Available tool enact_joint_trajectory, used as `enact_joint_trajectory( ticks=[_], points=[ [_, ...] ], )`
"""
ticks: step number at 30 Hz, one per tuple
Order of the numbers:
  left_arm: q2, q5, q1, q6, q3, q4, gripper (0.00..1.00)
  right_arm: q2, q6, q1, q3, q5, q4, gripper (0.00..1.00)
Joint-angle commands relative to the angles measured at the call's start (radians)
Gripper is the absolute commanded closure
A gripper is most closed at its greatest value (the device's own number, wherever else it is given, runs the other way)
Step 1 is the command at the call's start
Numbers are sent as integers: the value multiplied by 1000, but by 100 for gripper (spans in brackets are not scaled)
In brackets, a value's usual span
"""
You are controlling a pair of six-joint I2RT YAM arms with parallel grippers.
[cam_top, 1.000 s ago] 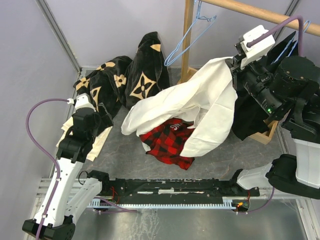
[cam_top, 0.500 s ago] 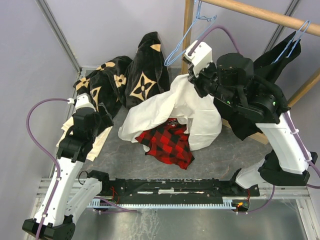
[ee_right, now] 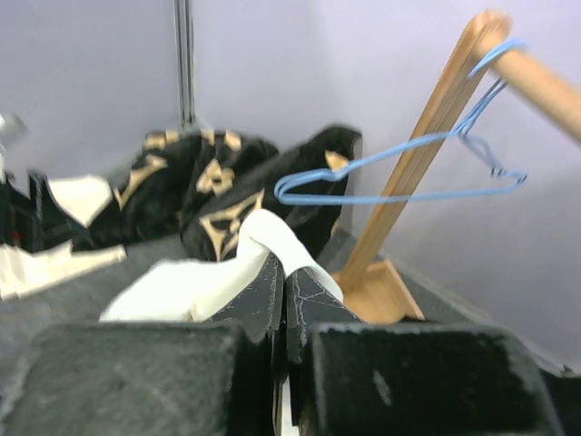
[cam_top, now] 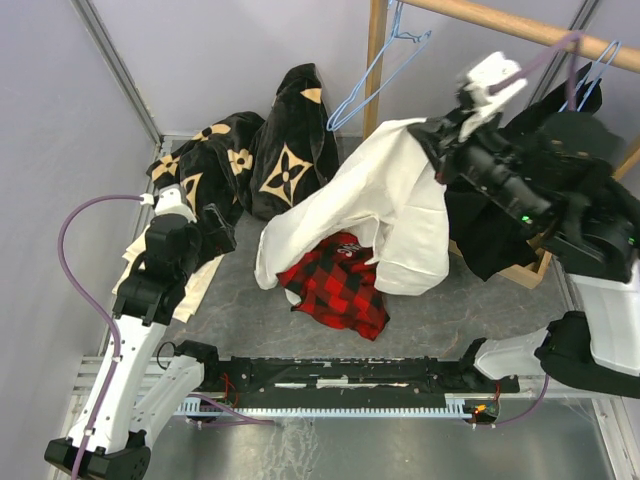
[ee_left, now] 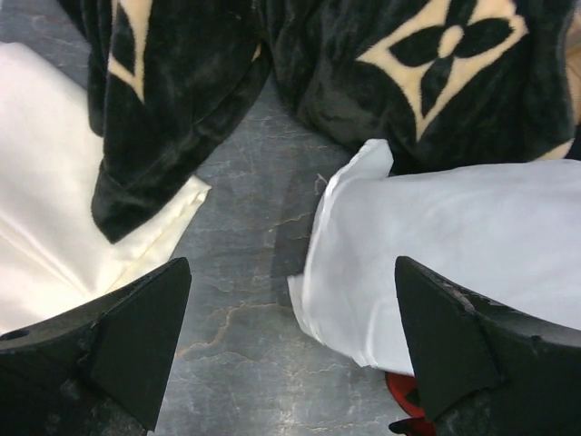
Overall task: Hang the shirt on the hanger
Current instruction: Pick up the shirt from the center of the board, then move the shirt at the center of the board.
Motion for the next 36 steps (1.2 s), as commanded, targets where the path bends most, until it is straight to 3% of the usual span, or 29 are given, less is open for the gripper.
enact_joint_trajectory(
  ticks=[1,6,12,21,27,32,36],
  points=[
    [-21,71,5,0,15,84,1,-70,41,-3,73,-24,276,100],
    [-33,192,5,20,26,130,1,-79,62,-1,105,-55,407,100],
    [-49,256,5,22,5,165,1,-100,17,-2,133,43,544,100],
    [13,316,3,1,-20,176,1,-75,-130,-2,271,160,581,100],
    [62,334,-17,-30,-52,201,0,-109,-182,-1,258,201,599,100],
    [114,273,-116,-62,-68,237,0,-137,-197,-2,223,219,594,100],
    [170,156,-303,-109,-84,289,0,-160,-213,-2,188,251,581,100]
  ],
)
